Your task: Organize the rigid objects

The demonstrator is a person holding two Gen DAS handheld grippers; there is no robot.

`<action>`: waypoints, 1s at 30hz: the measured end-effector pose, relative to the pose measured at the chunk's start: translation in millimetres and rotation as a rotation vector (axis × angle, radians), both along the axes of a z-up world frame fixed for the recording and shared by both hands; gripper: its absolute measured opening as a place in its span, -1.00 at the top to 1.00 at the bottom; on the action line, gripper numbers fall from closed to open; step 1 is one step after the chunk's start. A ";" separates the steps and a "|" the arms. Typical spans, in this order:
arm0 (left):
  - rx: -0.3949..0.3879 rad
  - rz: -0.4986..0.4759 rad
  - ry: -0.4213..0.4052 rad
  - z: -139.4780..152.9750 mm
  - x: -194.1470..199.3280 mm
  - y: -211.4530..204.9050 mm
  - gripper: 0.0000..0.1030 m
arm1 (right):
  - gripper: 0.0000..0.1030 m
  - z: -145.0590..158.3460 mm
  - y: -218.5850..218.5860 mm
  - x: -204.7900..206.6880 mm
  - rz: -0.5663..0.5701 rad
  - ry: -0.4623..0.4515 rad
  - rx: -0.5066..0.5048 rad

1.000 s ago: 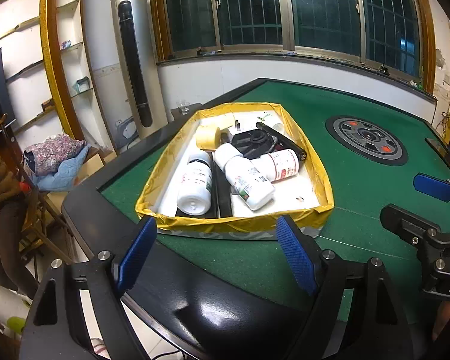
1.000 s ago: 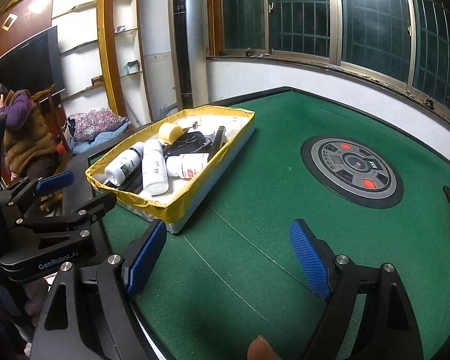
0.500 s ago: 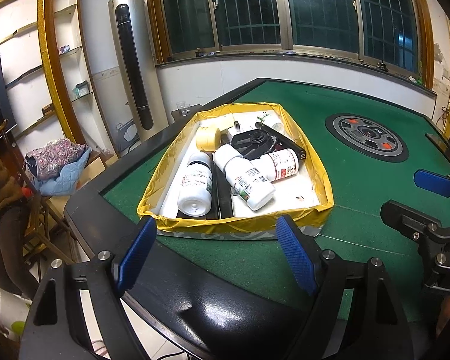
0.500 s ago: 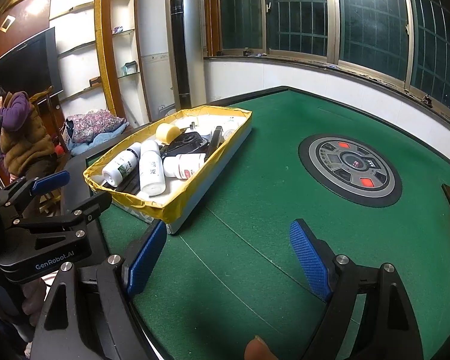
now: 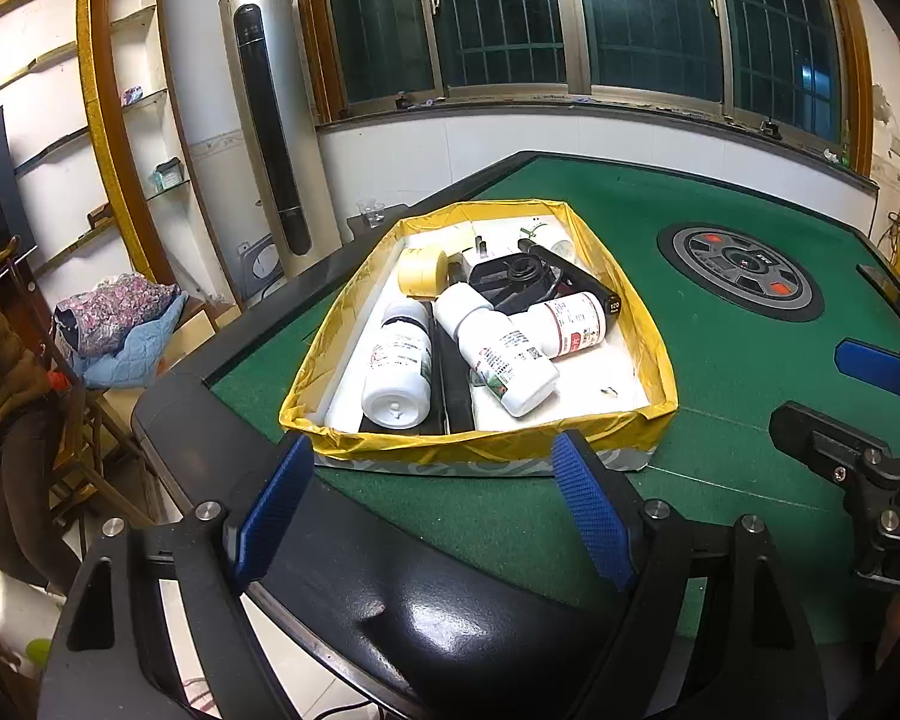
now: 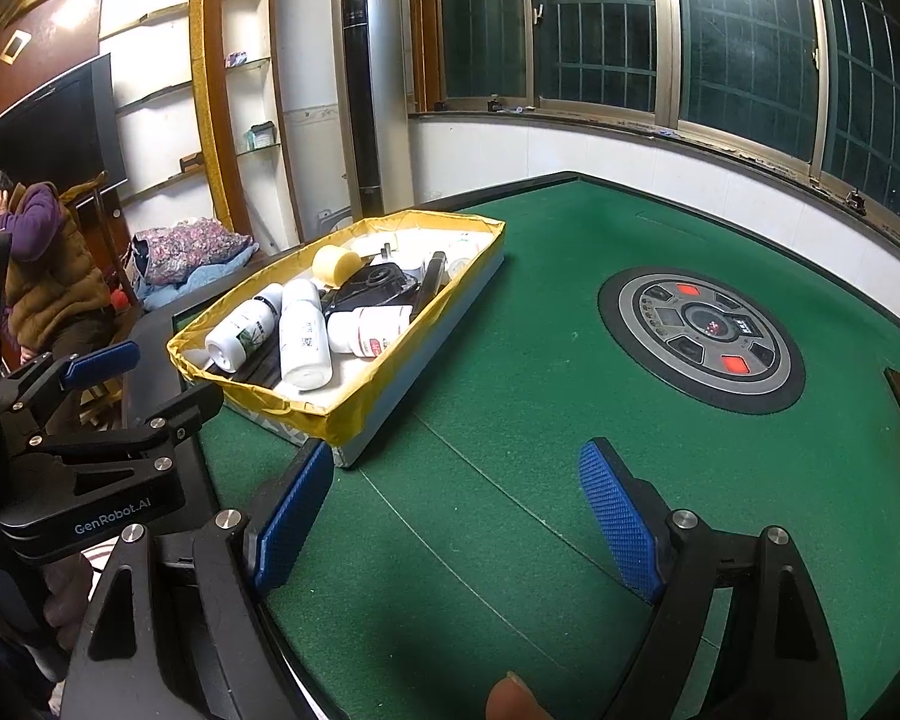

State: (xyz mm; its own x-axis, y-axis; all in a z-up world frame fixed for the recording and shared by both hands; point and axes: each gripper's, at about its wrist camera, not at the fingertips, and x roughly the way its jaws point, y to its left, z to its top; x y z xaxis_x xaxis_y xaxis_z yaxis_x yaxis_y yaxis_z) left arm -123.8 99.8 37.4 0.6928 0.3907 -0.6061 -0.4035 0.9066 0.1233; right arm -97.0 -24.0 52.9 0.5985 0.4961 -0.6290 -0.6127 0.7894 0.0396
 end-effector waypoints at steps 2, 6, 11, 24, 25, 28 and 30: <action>0.001 0.000 -0.002 -0.3 -0.4 -0.2 -0.60 | -0.57 0.8 -0.3 0.9 0.000 0.002 0.002; 0.001 0.001 0.004 -0.6 -0.6 -0.3 -0.60 | -0.57 0.5 -2.0 1.9 -0.005 0.008 0.008; 0.008 0.001 0.007 -1.3 0.8 -1.8 -0.61 | -0.57 0.7 -1.6 0.8 -0.004 0.004 0.005; -0.032 0.002 0.018 -2.3 0.8 5.5 -0.61 | -0.57 1.5 -1.7 1.9 -0.009 0.005 0.004; -0.039 -0.003 0.018 -1.9 0.6 5.6 -0.61 | -0.57 1.4 -1.6 2.0 -0.009 0.007 0.004; -0.035 -0.011 0.005 -0.2 -2.4 4.1 -0.61 | -0.57 1.2 -2.1 1.8 -0.012 0.008 0.002; -0.023 -0.016 -0.002 1.2 -4.5 2.4 -0.61 | -0.57 2.2 -2.9 1.3 -0.015 0.006 0.005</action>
